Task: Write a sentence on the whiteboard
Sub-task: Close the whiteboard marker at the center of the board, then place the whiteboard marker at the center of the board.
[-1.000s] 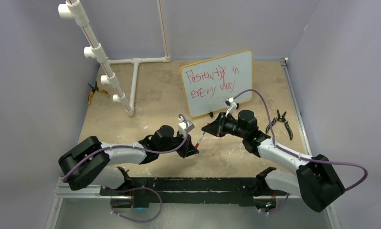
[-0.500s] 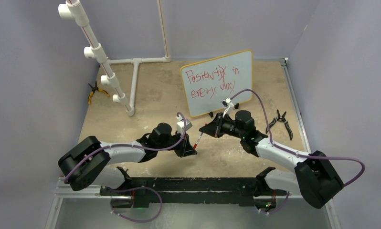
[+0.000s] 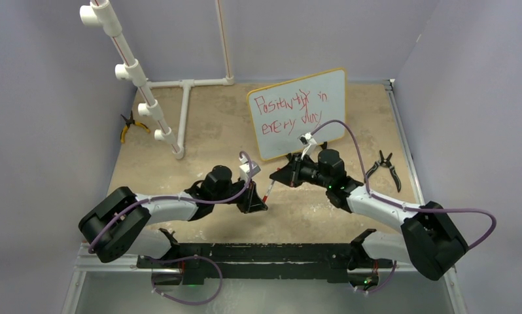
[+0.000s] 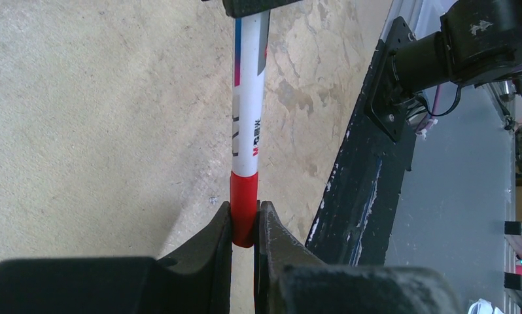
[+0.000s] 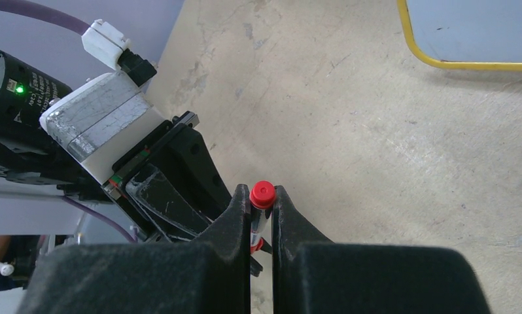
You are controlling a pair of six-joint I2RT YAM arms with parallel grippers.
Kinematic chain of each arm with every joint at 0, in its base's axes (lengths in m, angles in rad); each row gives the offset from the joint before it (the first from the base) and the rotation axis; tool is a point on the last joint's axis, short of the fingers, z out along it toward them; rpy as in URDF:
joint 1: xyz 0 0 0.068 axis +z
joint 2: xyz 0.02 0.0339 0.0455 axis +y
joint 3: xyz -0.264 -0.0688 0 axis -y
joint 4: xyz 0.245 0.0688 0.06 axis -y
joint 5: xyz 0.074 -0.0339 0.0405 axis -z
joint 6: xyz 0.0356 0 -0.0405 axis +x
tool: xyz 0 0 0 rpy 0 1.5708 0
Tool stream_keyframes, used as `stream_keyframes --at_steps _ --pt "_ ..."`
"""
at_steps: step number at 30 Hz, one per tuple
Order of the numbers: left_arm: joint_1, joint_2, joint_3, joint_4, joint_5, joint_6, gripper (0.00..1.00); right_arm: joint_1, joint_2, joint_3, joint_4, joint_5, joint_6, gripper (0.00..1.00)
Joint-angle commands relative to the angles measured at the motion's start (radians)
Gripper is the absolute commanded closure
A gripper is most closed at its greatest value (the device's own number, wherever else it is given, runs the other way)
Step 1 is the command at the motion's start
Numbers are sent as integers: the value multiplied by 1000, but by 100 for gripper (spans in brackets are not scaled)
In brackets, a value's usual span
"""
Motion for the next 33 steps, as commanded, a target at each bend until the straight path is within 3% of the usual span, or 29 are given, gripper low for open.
stream_keyframes --at_steps 1,5,10,18,23,25,30,33 --pt "49 -88 105 369 -55 0 100 76 58 -48 -268 -132 -89 100" --pt "56 -82 112 357 -40 4 100 79 53 -38 -291 -87 -77 100" --pt "59 -93 84 236 -49 18 100 80 -10 7 -313 78 -13 100" --pt "58 -253 -53 -21 -201 2 54 77 -31 56 -272 340 169 100" --pt "64 -369 -34 -208 -369 -10 35 77 -2 51 -278 396 143 98" --pt "80 -360 9 -273 -400 -11 31 76 10 56 -291 418 129 90" --pt "144 -262 159 -430 -434 -35 30 72 5 72 -324 502 95 39" --pt "236 -226 225 -463 -363 -78 30 52 -13 88 -343 537 62 20"
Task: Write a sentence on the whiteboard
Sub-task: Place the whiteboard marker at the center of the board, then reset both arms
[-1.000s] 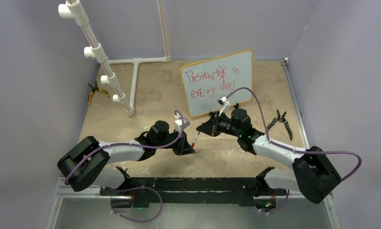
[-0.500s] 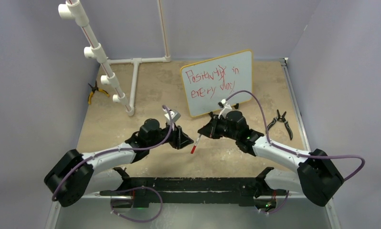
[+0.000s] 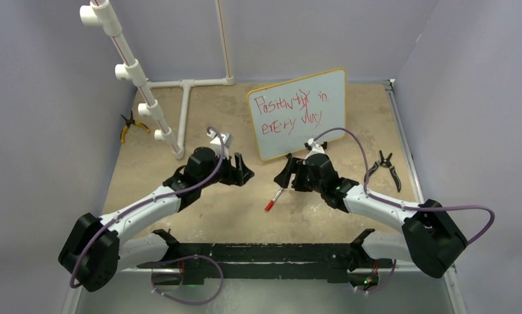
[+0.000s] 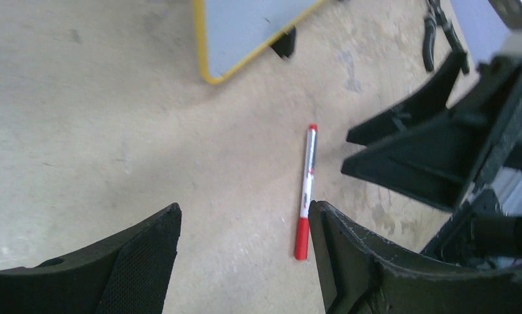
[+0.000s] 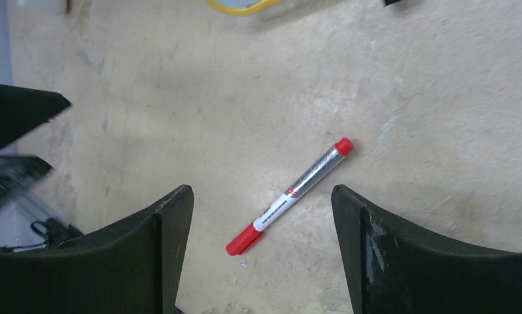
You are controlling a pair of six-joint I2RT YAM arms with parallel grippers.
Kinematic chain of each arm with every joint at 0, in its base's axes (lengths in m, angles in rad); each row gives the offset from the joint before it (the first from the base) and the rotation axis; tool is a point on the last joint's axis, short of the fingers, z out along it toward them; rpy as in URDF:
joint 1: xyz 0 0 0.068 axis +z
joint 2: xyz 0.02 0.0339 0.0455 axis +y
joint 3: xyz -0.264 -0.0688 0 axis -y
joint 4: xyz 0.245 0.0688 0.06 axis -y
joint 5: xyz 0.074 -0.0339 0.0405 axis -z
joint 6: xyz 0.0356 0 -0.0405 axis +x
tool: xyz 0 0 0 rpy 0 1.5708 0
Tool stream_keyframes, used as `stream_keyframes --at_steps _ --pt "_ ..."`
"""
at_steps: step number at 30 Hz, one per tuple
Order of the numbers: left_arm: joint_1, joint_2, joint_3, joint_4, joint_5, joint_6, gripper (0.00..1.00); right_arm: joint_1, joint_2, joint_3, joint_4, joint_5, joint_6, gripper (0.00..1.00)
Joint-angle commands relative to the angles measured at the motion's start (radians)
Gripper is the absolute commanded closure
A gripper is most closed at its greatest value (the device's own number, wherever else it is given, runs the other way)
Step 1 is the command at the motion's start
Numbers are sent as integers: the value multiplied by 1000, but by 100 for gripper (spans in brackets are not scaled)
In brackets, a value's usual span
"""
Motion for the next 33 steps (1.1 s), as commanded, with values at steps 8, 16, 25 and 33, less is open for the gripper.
stream_keyframes --at_steps 8,16,25,33 --pt "328 65 269 -240 45 16 29 -236 -166 95 -58 90 -234 8" --pt "340 -73 405 -305 -286 187 29 -271 -472 93 6 297 -449 7" --pt "325 -245 280 -202 -309 298 21 -271 -668 -14 146 353 -534 7" --pt "325 -232 285 -214 -315 301 20 -271 -647 7 136 342 -536 8"
